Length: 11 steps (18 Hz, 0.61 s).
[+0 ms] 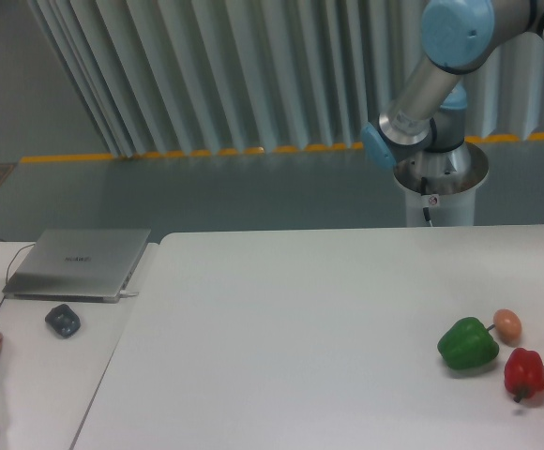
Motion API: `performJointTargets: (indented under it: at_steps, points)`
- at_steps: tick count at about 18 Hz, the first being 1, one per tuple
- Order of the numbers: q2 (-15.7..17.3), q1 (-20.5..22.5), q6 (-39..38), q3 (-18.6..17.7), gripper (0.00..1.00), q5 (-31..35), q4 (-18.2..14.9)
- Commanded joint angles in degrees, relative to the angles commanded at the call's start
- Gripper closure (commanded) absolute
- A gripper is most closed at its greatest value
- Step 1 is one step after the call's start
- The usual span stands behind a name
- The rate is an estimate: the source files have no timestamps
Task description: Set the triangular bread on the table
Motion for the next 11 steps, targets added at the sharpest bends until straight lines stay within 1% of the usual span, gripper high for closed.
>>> performJointTargets:
  at_steps: [1, 9, 11]
  points:
    - [0.00, 0.70, 0.35, 0.09, 0.00, 0.00, 0.00]
    - [-0.18, 1.84, 0.36, -0.70, 0.00, 0.18, 0.00]
    - [-0.79, 2.20, -0.26, -0.88, 0.00, 0.17, -0.09]
